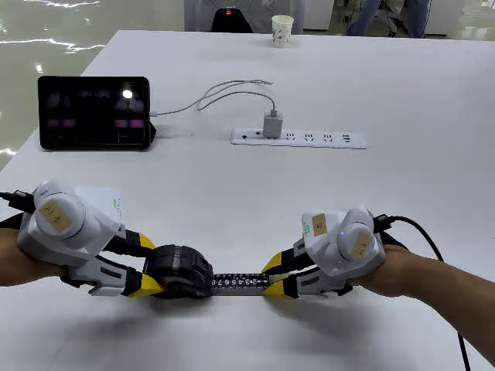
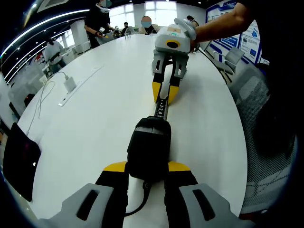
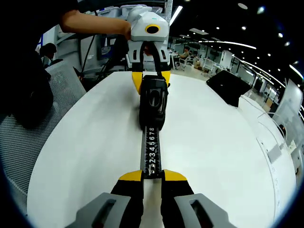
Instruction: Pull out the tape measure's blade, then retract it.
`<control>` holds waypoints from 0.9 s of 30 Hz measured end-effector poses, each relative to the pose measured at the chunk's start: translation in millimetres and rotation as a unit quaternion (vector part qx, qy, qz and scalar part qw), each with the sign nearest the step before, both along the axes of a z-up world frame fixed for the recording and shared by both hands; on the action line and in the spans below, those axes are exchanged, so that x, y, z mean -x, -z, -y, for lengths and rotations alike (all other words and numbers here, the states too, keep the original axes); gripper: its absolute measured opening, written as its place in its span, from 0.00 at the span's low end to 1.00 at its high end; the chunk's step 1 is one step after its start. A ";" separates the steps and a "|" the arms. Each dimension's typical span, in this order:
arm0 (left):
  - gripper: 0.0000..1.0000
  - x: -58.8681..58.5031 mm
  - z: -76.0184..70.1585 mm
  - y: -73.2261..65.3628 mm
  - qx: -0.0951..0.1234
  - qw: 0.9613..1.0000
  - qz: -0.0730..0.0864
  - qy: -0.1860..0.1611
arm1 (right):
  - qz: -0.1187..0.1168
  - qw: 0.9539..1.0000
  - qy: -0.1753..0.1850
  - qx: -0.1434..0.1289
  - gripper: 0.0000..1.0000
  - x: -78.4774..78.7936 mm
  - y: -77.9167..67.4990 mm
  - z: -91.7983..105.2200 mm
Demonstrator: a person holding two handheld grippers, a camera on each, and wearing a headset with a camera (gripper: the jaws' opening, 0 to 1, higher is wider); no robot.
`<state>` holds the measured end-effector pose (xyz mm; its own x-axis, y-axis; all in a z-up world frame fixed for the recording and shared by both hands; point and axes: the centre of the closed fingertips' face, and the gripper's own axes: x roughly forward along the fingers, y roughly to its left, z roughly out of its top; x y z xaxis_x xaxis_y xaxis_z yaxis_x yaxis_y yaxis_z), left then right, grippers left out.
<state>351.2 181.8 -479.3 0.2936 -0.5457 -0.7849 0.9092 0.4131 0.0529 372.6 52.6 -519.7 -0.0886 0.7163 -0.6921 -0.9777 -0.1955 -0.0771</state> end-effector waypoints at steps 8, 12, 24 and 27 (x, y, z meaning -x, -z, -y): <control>0.23 0.0 0.3 0.0 -0.001 1.000 -0.001 0.000 | 0.000 1.000 0.003 0.003 0.09 -1.7 0.0 9.4; 0.23 0.0 0.4 0.1 -0.001 1.000 -0.002 0.000 | 0.000 1.000 0.005 0.006 0.09 -2.8 0.3 15.1; 0.23 0.1 0.6 0.0 0.000 1.000 -0.003 0.000 | -0.001 1.000 0.014 0.013 0.09 -5.0 0.2 32.5; 0.23 0.2 0.8 -0.1 -0.001 1.000 -0.003 0.001 | -0.001 1.000 0.016 0.016 0.09 -5.2 0.2 36.4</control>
